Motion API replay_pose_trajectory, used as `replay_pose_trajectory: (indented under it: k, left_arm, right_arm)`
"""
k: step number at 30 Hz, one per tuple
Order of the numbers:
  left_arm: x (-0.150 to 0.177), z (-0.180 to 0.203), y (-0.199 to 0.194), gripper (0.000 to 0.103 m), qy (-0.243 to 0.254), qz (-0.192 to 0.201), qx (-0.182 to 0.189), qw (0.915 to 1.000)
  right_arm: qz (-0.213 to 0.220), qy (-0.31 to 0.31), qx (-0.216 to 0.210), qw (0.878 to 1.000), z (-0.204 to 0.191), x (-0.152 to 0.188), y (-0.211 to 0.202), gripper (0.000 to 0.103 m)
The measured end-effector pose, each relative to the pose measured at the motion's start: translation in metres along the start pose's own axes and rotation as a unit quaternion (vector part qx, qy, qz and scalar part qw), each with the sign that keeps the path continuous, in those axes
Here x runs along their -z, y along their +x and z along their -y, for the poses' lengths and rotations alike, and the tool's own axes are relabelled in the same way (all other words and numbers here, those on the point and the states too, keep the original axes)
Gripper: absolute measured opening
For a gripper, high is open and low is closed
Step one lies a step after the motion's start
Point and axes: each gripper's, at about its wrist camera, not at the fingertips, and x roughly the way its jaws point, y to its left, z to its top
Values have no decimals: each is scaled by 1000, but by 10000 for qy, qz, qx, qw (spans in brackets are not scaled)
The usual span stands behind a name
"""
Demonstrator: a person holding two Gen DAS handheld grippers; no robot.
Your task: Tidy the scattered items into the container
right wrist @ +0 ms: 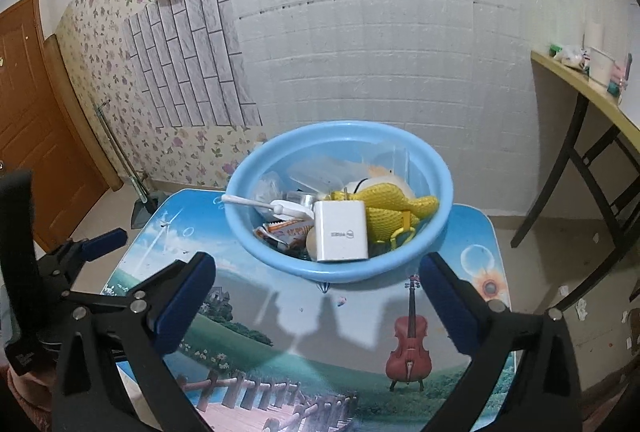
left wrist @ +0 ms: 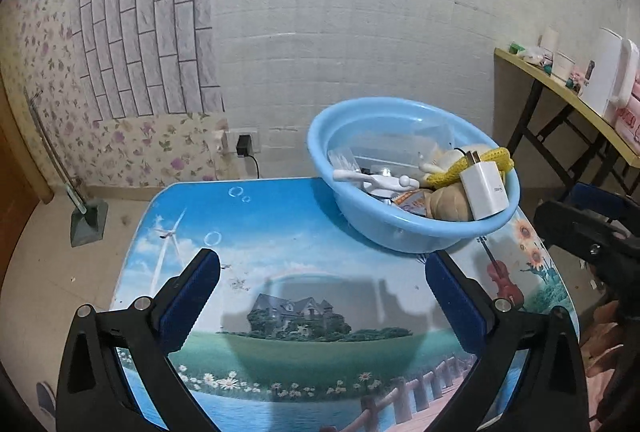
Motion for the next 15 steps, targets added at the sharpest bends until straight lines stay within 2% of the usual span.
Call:
replay_pose_trajectory:
  k: [4,8,15]
  left_arm:
    - [0,-2,0,103,30,-59,-45,10000]
    - [6,4,5,103,224,-134,-168,9995]
    - [6,8,4,103,297,-156,-97,9994]
  right_arm:
    - [-88,-62,173,9998,-4,3,2,103]
    - [-208,44,134,9997,0,6,9,103]
    - [-253,215,148,9993,5,8,10,103]
